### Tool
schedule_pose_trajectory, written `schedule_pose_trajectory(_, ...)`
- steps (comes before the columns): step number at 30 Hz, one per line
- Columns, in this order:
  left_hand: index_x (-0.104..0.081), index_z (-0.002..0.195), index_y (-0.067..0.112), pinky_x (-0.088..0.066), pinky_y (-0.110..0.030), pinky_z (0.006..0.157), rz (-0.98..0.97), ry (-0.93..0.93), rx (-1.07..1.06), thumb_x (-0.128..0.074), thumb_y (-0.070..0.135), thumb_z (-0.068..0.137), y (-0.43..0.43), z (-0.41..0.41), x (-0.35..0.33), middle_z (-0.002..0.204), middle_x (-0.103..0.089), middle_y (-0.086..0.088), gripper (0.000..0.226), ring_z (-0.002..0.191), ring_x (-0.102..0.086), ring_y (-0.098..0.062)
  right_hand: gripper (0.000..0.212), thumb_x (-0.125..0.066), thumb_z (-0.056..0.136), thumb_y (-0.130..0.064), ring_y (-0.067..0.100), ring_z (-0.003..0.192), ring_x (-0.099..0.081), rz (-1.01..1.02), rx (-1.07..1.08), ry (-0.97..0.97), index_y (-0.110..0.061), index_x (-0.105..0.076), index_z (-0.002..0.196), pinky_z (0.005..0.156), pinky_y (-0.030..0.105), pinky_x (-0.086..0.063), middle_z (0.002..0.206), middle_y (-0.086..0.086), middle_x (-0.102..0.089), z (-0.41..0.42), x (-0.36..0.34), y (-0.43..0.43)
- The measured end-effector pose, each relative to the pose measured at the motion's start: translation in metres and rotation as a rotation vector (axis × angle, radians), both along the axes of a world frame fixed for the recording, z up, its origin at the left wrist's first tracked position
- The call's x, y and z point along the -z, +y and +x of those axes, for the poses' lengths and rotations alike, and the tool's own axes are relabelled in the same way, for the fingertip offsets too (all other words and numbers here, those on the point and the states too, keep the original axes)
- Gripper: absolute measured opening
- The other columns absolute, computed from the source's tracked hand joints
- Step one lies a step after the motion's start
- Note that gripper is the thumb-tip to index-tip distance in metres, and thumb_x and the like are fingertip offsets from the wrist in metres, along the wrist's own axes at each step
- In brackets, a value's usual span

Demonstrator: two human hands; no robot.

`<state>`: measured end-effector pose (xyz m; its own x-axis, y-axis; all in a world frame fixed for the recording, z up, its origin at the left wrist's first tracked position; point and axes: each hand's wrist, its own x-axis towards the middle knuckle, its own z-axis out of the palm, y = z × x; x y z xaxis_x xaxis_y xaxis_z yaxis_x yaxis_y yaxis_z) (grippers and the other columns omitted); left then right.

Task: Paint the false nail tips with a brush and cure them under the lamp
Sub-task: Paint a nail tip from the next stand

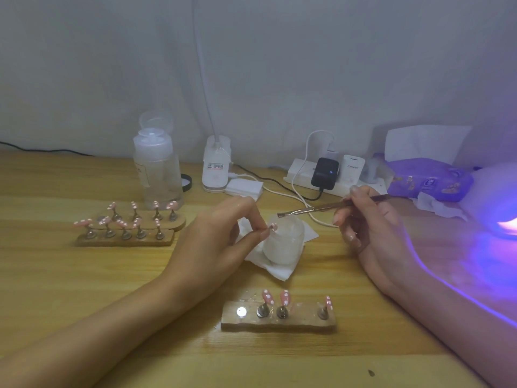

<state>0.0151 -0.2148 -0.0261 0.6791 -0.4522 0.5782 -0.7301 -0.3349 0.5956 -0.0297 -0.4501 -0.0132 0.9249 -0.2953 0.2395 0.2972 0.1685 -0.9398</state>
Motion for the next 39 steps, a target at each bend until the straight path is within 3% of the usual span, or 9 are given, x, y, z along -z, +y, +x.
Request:
schedule_pose_trajectory(13, -0.062, 0.078, 0.029, -0.048, -0.044, 0.058, -0.023, 0.058, -0.015, -0.072, 0.028, 0.089, -0.001, -0.001, -0.001, 0.082, -0.066, 0.009, 0.014, 0.062, -0.054, -0.018, 0.021, -0.054, 0.092, -0.031, 0.012, 0.039, -0.044, -0.081, -0.027, -0.016, -0.015, -0.049, 0.08, 0.037, 0.017, -0.027, 0.06, 0.007, -0.065, -0.002, 0.001, 0.002)
schedule_pose_trajectory(16, -0.062, 0.078, 0.03, -0.046, -0.035, 0.057, -0.019, 0.078, -0.007, -0.073, 0.024, 0.088, -0.001, -0.001, -0.002, 0.08, -0.066, 0.011, 0.016, 0.062, -0.054, -0.017, 0.021, -0.051, 0.099, -0.023, 0.012, 0.039, -0.043, -0.074, 0.019, 0.016, -0.014, -0.049, 0.08, 0.038, 0.019, -0.025, 0.058, 0.007, -0.063, -0.001, 0.002, -0.001)
schedule_pose_trajectory(20, -0.063, 0.078, 0.029, -0.042, -0.021, 0.055, -0.016, 0.102, 0.004, -0.072, 0.024, 0.087, -0.002, -0.001, -0.004, 0.081, -0.066, 0.016, 0.014, 0.062, -0.054, -0.016, 0.019, -0.055, 0.09, -0.033, 0.011, 0.039, -0.044, -0.048, -0.032, -0.055, -0.019, -0.052, 0.077, 0.038, 0.019, -0.026, 0.061, 0.006, -0.065, -0.002, 0.0, 0.001)
schedule_pose_trajectory(23, -0.064, 0.078, 0.028, -0.043, -0.021, 0.055, -0.014, 0.133, 0.002, -0.072, 0.024, 0.086, -0.002, 0.0, -0.005, 0.082, -0.066, 0.018, 0.013, 0.062, -0.055, -0.016, 0.02, -0.055, 0.09, -0.034, 0.012, 0.039, -0.043, -0.102, -0.052, -0.066, -0.026, -0.055, 0.072, 0.039, 0.019, -0.026, 0.063, 0.008, -0.066, -0.002, 0.002, 0.002)
schedule_pose_trajectory(29, -0.066, 0.079, 0.027, -0.043, -0.011, 0.059, -0.021, 0.194, 0.027, -0.073, 0.024, 0.086, 0.0, 0.002, -0.006, 0.084, -0.067, 0.022, 0.01, 0.064, -0.057, -0.007, 0.019, -0.055, 0.092, -0.031, 0.011, 0.037, -0.041, -0.132, -0.027, -0.091, -0.02, -0.053, 0.076, 0.04, 0.021, -0.026, 0.062, 0.01, -0.066, -0.001, 0.004, -0.003)
schedule_pose_trajectory(34, -0.069, 0.083, 0.025, -0.047, -0.016, 0.062, -0.007, 0.222, 0.04, -0.074, 0.025, 0.086, 0.002, 0.003, -0.014, 0.088, -0.068, 0.02, 0.006, 0.067, -0.058, -0.005, 0.023, -0.05, 0.1, -0.021, 0.01, 0.036, -0.04, -0.141, 0.023, -0.094, -0.016, -0.05, 0.078, 0.039, 0.017, -0.027, 0.058, 0.008, -0.065, -0.001, 0.004, -0.004)
schedule_pose_trajectory(37, -0.072, 0.087, 0.011, -0.044, -0.016, 0.056, -0.139, 0.166, 0.07, -0.073, 0.016, 0.087, 0.007, 0.002, -0.047, 0.086, -0.074, 0.012, 0.005, 0.062, -0.058, 0.001, 0.027, -0.048, 0.102, -0.017, 0.01, 0.037, -0.04, -0.112, 0.051, -0.083, -0.019, -0.052, 0.076, 0.042, 0.023, -0.024, 0.057, 0.006, -0.064, -0.002, 0.002, -0.004)
schedule_pose_trajectory(39, -0.071, 0.091, 0.003, -0.049, -0.023, 0.053, -0.251, 0.124, 0.085, -0.073, 0.012, 0.087, 0.015, 0.0, -0.073, 0.087, -0.077, 0.005, 0.009, 0.069, -0.066, 0.0, 0.03, -0.049, 0.102, -0.019, 0.01, 0.037, -0.04, -0.088, 0.053, -0.072, -0.023, -0.053, 0.073, 0.041, 0.021, -0.026, 0.057, 0.004, -0.064, -0.002, 0.002, -0.003)
